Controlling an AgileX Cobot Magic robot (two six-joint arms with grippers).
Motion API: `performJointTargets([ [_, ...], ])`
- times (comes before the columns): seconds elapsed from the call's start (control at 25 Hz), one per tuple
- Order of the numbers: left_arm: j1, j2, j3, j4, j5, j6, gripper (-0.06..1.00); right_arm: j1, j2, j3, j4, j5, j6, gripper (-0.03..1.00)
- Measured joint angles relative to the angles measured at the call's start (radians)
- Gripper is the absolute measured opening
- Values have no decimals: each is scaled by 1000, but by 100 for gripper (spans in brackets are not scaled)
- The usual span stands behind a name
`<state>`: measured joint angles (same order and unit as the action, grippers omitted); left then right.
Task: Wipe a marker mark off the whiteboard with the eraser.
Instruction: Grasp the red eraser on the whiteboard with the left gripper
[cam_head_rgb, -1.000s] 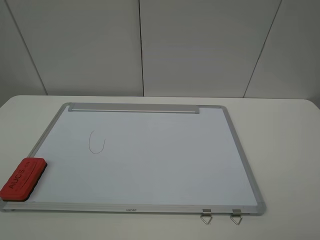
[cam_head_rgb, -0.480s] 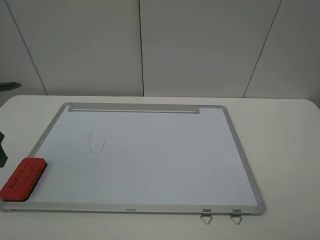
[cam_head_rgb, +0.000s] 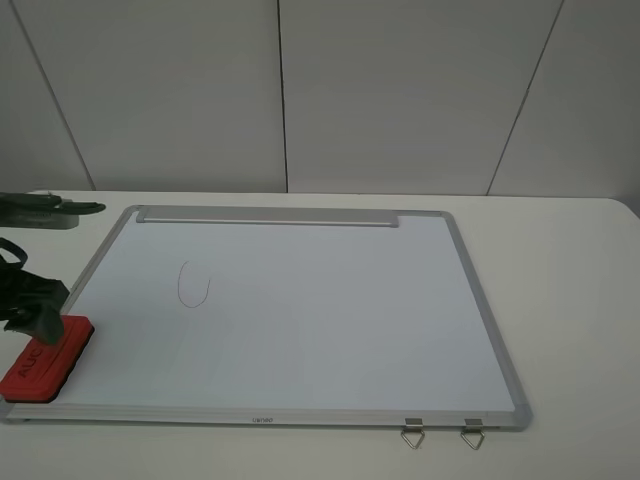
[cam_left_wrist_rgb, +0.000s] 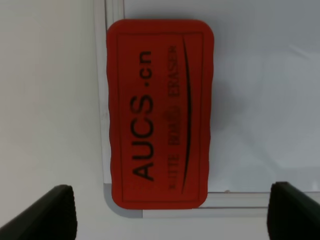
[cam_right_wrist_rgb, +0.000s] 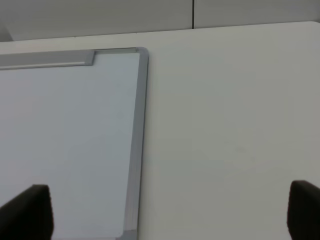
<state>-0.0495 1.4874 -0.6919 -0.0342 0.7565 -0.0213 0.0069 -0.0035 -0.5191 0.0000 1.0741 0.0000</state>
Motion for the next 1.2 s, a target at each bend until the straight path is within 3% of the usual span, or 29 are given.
performJointTargets([
  [1.2, -1, 254, -1, 34, -206, -42, 73, 0, 0, 0, 0, 0, 0, 83],
])
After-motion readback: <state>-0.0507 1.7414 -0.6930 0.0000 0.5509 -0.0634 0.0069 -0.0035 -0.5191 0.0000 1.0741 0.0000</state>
